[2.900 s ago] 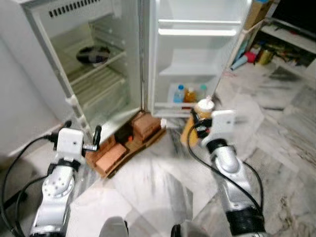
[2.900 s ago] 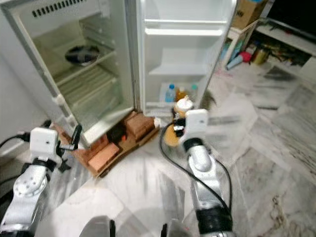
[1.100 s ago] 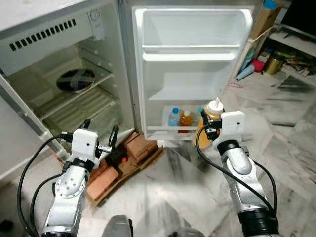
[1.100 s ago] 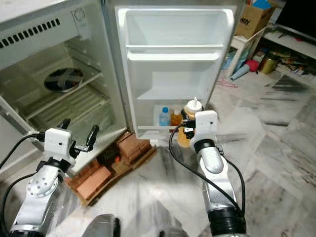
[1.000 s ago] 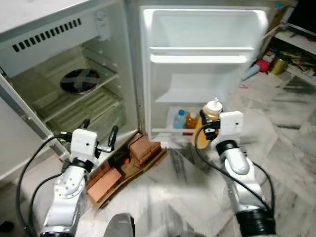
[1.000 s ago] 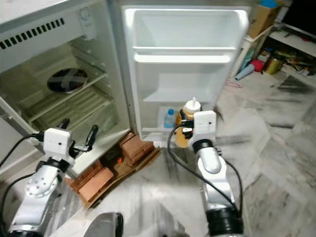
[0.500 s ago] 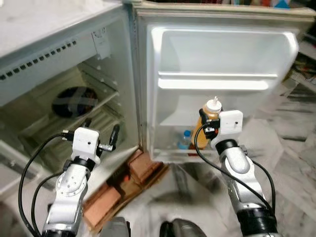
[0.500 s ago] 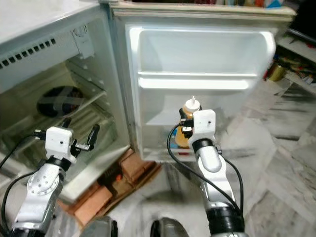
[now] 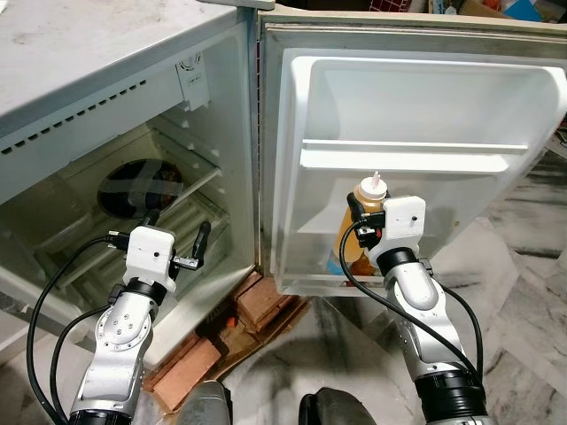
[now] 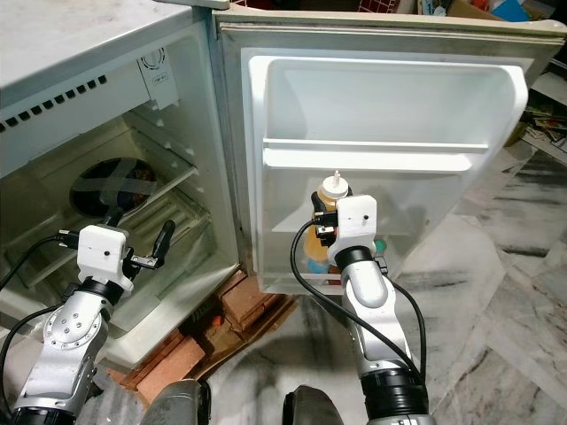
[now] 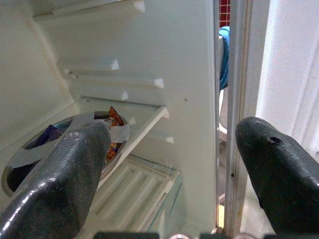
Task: Restocking fridge
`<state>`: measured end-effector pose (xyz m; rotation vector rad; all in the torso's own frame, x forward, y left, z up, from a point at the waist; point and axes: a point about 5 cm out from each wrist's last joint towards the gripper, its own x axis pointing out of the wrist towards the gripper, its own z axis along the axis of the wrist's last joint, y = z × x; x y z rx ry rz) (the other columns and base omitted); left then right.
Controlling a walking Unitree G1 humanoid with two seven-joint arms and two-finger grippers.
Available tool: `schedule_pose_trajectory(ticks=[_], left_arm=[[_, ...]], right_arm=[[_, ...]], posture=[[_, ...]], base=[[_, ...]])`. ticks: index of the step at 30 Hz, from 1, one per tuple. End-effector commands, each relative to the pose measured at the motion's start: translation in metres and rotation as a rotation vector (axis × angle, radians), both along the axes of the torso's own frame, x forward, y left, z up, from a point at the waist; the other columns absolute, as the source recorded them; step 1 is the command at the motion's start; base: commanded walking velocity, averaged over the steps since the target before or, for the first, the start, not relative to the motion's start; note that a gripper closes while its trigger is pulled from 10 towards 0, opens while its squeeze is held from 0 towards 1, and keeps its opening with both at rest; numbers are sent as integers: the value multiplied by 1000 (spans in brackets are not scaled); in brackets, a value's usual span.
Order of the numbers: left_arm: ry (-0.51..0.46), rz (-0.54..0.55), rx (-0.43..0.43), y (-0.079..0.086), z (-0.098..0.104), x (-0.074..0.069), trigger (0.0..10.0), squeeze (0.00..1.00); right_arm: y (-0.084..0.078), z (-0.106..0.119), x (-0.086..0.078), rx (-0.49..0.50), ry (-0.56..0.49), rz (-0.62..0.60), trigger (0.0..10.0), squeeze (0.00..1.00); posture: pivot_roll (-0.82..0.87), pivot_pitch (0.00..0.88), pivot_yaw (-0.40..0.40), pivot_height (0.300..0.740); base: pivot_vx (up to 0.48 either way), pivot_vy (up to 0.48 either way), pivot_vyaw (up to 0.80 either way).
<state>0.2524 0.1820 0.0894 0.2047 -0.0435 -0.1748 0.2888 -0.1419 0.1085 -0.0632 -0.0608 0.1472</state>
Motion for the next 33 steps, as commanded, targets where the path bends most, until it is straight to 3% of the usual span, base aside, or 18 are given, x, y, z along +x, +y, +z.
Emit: schedule_pose_trajectory(ticks=[1,22,33], left_arm=[[0,-2,10,1,0,-2,10000,0],[9,5,13,2,-1,-1,10000,0],[13,5,16,1,-1,-1,10000,0]], right_arm=[[-1,2,-1,1,-9,-1,10000,0],[1,0,-1,6,-1,7,10000,0],[1,-2,-1,12,5,6,10000,0]], posture=[[59,112,-59,740],[61,114,-58,732],[61,115,-55,675]], base=[[0,0,0],[0,0,0],[0,0,0]])
